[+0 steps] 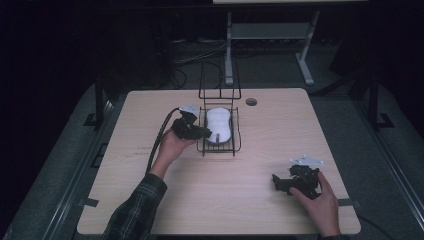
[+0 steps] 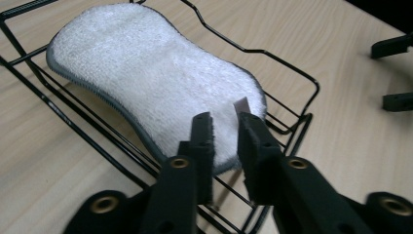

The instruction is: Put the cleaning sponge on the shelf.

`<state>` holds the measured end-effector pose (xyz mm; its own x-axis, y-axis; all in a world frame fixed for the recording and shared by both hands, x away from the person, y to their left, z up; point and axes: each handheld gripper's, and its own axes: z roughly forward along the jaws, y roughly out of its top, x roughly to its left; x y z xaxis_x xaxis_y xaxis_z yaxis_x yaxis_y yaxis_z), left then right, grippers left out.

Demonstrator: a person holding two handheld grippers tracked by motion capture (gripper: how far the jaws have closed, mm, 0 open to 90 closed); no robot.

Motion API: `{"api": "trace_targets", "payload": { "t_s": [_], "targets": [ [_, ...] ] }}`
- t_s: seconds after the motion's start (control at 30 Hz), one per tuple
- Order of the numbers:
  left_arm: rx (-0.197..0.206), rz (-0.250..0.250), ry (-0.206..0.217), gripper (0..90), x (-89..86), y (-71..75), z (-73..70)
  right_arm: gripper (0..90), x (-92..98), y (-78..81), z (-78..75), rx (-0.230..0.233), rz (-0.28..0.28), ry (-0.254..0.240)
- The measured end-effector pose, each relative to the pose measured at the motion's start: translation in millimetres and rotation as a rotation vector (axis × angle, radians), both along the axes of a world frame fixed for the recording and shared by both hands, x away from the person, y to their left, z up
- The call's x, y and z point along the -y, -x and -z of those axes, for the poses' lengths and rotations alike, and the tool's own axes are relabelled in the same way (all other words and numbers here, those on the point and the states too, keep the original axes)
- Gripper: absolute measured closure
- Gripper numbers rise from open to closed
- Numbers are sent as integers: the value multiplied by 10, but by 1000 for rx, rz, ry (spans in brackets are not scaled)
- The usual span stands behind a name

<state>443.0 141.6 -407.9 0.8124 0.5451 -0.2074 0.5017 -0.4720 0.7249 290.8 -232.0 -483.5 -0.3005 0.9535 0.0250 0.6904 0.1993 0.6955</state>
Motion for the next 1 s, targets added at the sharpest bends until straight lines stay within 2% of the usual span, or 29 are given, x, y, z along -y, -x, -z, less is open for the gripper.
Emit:
{"api": "trace_targets", "payload": {
  "t_s": [0.1,0.3,0.33,0.43,0.47,0.53,0.73,0.87,1.0],
  "targets": [
    [-9,-17,5,645,-36,43,-16,0,0,0,0,0,0,0],
    [23,-45,-8,430,-152,185,-43,0,0,0,0,0,0,0],
    [43,-64,-16,383,-185,238,-38,0,0,0,0,0,0,0],
    [51,-78,-27,330,-228,296,-29,0,0,0,0,0,0,-1],
    [68,-95,-38,268,-258,347,-20,0,-1,0,0,-1,0,-1],
    [76,-98,-48,257,-288,378,-16,0,0,0,0,0,0,-1],
    [94,-117,-80,141,-393,540,31,0,1,0,0,0,-1,0],
    [117,-129,-96,131,-444,651,63,0,1,0,0,0,-1,0],
    [132,-146,-94,130,-509,761,96,0,1,0,0,0,-1,0]
  ]
}}
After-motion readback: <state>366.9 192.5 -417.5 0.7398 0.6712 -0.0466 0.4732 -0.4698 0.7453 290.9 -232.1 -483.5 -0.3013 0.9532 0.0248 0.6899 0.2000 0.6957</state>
